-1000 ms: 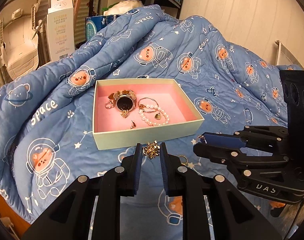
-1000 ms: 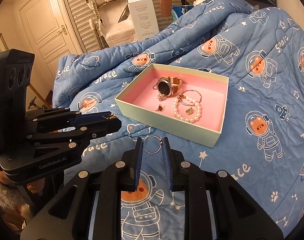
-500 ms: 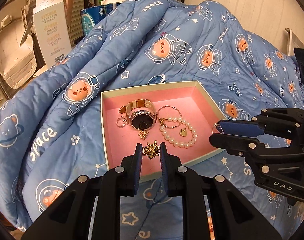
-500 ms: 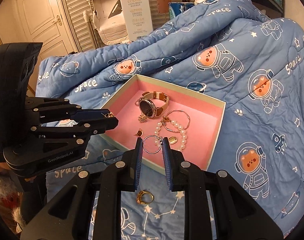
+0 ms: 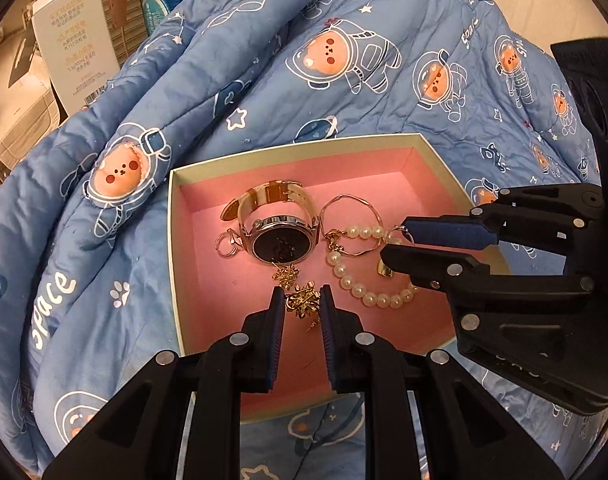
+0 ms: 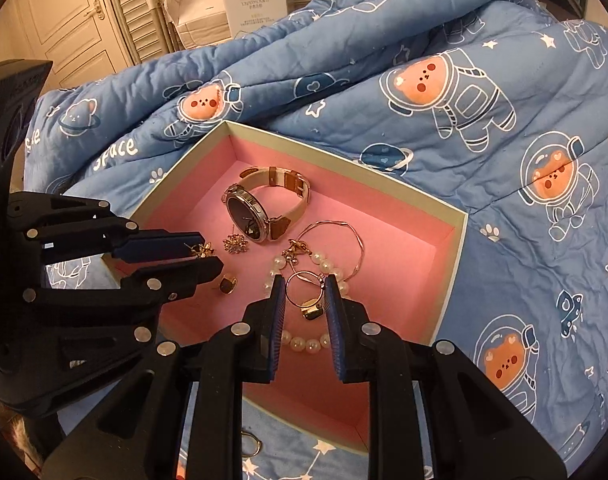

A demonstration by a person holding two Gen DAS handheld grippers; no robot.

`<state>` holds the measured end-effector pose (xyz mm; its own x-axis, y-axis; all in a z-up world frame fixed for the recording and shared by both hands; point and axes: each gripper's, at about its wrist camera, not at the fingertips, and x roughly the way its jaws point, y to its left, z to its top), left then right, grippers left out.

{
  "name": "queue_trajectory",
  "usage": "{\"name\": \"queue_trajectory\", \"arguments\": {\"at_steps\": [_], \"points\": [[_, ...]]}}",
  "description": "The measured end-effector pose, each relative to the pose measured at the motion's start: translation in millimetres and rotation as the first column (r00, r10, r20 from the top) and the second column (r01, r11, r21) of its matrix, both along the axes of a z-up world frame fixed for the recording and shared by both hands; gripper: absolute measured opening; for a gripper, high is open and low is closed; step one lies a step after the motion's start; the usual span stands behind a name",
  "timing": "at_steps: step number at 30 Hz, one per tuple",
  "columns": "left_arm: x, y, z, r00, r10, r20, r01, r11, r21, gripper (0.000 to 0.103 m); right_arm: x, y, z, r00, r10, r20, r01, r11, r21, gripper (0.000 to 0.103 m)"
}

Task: Organize jewelry
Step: 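Carry the silver ring and snowflake earring into the pink box, then open both grippers to drop the ring and earring into the box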

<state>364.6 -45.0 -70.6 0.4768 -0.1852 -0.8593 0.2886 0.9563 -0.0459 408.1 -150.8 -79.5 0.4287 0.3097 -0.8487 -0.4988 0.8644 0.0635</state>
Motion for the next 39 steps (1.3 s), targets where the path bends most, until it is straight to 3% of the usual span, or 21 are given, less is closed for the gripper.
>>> {"name": "queue_trajectory", "arguments": {"at_steps": [8, 13, 17, 23, 27, 30, 32, 34, 39], "points": [[4, -2, -8, 1.0, -0.001, -0.018, 0.001, 1.0, 0.004, 0.017, 10, 5, -13, 1.0, -0.003, -0.015, 0.002, 0.999, -0.037, 0.021], [0, -4, -7, 1.0, -0.019, 0.011, 0.018, 1.0, 0.019, 0.018, 11, 5, -18, 1.0, 0.003, -0.011, -0.004, 0.999, -0.045, 0.021], [-2, -3, -4, 0.999, -0.022, 0.029, 0.022, 1.0, 0.018, 0.024, 9, 5, -21, 1.0, 0.015, -0.007, -0.015, 0.998, -0.056, 0.021], [-6, 0, 4, 0.998, -0.021, 0.058, 0.019, 1.0, 0.024, 0.036, 9, 5, -22, 1.0, 0.02, -0.004, -0.02, 0.998, -0.053, 0.021], [-12, 5, 16, 0.996, -0.008, 0.087, 0.008, 1.0, 0.006, 0.047, 5, 4, -17, 0.999, 0.03, 0.023, -0.029, 0.998, -0.046, 0.037], [-20, 8, 26, 0.992, -0.004, 0.13, -0.001, 0.999, 0.032, 0.052, 2, 3, -6, 0.999, 0.022, 0.04, -0.02, 0.999, -0.035, 0.037], [-29, 12, 35, 0.985, -0.001, 0.171, -0.008, 0.999, 0.048, 0.062, -3, -1, 2, 0.998, 0.009, 0.062, -0.009, 1.0, -0.013, 0.037], [-41, 19, 43, 0.976, 0.019, 0.216, -0.03, 0.998, 0.048, 0.078, -13, -6, 12, 0.996, -0.003, 0.089, 0.001, 1.0, 0.014, 0.039], [-74, 38, 50, 0.965, 0.069, 0.255, -0.066, 0.998, -0.021, 0.09, -52, -24, 31, 0.991, -0.035, 0.132, 0.021, 0.994, 0.11, 0.047]]}}
